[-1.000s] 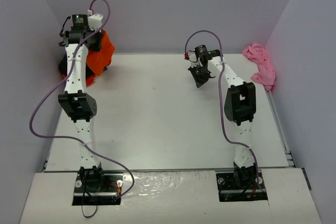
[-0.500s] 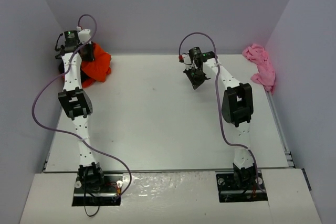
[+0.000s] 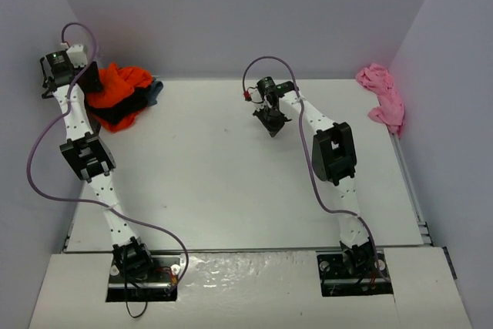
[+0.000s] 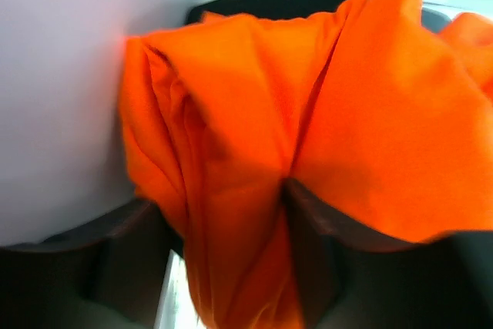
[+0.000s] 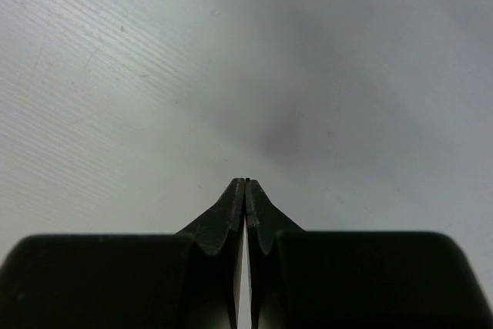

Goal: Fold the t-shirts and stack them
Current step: Neatly place the folded tshirt to the corner

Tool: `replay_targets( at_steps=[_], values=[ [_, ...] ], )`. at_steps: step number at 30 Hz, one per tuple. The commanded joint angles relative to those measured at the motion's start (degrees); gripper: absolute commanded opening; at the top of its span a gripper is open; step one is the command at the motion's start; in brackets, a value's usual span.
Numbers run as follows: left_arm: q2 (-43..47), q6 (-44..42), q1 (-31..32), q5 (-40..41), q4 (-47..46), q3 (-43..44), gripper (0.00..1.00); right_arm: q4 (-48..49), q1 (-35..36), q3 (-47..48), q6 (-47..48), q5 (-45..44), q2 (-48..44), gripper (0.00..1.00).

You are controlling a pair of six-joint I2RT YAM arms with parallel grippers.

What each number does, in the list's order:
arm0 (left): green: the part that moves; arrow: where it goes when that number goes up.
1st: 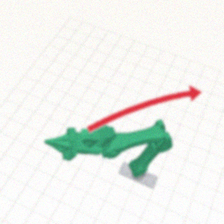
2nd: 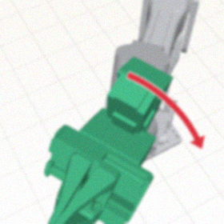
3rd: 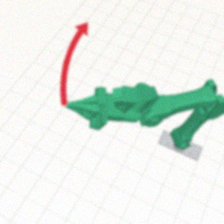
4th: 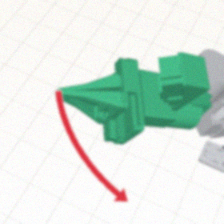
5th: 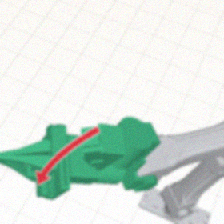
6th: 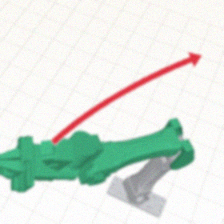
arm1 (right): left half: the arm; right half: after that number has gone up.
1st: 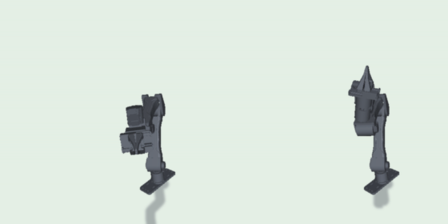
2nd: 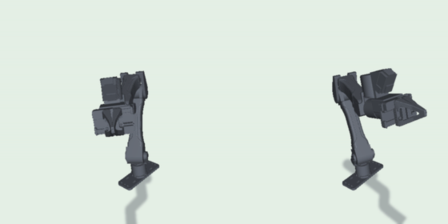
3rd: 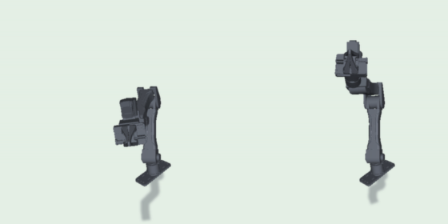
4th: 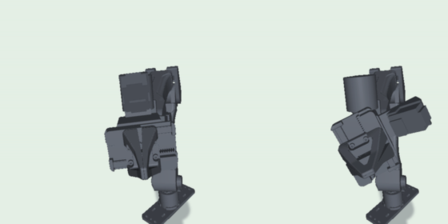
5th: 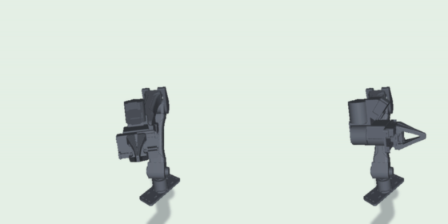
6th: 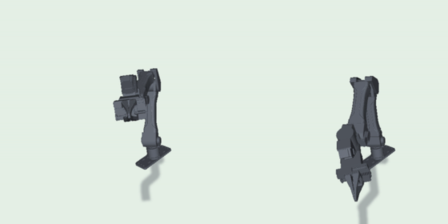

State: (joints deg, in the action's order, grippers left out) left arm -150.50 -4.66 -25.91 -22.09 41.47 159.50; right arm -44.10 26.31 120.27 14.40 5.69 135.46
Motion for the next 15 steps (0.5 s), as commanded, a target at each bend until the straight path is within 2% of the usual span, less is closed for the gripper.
replay_targets(
  at_steps=[1, 3, 5, 7, 15],
  values=[
    [5.1, -3.4, -0.4, 6.0, -4.4, 0.1, 0.65, -1.3, 1.1, 1.0, 1.1, -1.5, -2.0, 0.0],
    [5.6, -3.8, -0.4, 4.5, -4.9, -1.1, 0.81, -1.2, 1.1, 1.1, 1.2, -1.5, -1.8, 0.0],
    [6.3, -2.7, -0.4, 2.9, -5.5, -1.8, 0.84, -1.3, 1.2, 1.5, 1.1, -1.3, -1.3, 0.0],
    [6.9, -1.1, -0.4, 1.2, -5.7, -1.8, 0.97, -1.3, 1.2, 1.7, 1.0, -1.2, -0.8, 0.0],
    [13.2, 7.3, -0.4, -4.4, -9.3, -1.9, 0.97, -1.0, 1.4, 1.4, 1.0, -1.5, -1.9, 0.0]
  ],
)
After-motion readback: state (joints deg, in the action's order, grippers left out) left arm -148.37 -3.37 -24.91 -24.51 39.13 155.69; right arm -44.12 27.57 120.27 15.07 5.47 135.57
